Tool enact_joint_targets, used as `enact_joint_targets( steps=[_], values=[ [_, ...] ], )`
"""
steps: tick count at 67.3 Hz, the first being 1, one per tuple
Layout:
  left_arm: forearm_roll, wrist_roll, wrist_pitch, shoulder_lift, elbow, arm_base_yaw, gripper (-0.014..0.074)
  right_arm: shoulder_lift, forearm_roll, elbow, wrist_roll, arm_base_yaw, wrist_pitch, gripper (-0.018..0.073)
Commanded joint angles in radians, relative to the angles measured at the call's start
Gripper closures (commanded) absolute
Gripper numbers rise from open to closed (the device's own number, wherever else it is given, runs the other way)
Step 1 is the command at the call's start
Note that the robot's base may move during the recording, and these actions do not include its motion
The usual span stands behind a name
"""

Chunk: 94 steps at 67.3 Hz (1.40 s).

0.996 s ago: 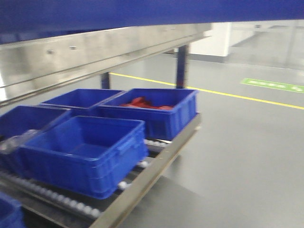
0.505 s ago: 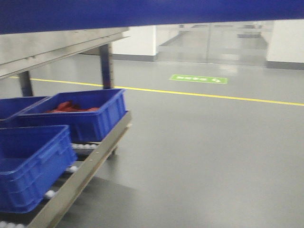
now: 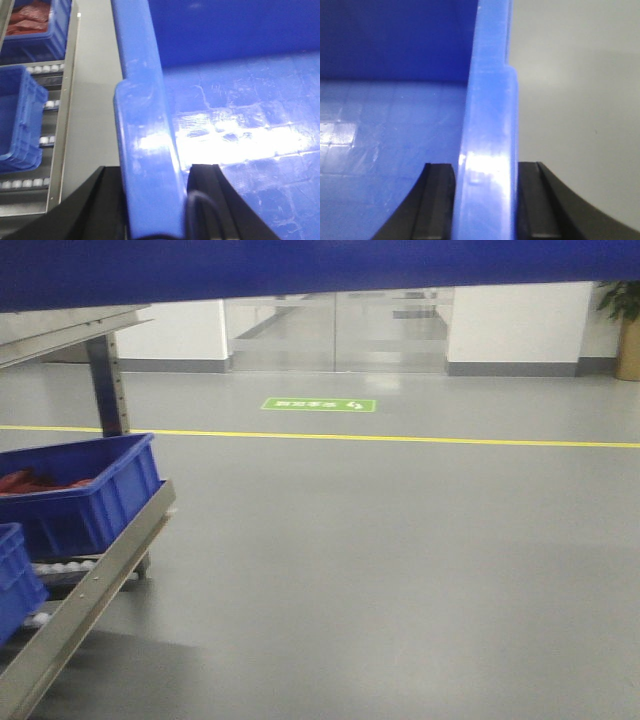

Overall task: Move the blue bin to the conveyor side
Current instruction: 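Hold the blue bin with both grippers while driving away from the rack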

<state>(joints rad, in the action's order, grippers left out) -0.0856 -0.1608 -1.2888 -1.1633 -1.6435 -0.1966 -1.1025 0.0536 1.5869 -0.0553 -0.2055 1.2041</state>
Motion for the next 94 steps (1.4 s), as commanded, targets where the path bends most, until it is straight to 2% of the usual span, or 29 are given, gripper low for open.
enact_joint_targets(
  steps=[1, 94],
  values=[
    [-0.019, 0.018, 0.068, 0.02, -0.017, -0.006, 0.0604, 0.019, -0.041, 0.015, 0.012, 0.002, -0.114, 0.0631],
    [-0.019, 0.018, 0.068, 0.02, -0.017, -0.006, 0.0604, 0.019, -0.041, 0.015, 0.012, 0.002, -0.121, 0.0631]
  ],
)
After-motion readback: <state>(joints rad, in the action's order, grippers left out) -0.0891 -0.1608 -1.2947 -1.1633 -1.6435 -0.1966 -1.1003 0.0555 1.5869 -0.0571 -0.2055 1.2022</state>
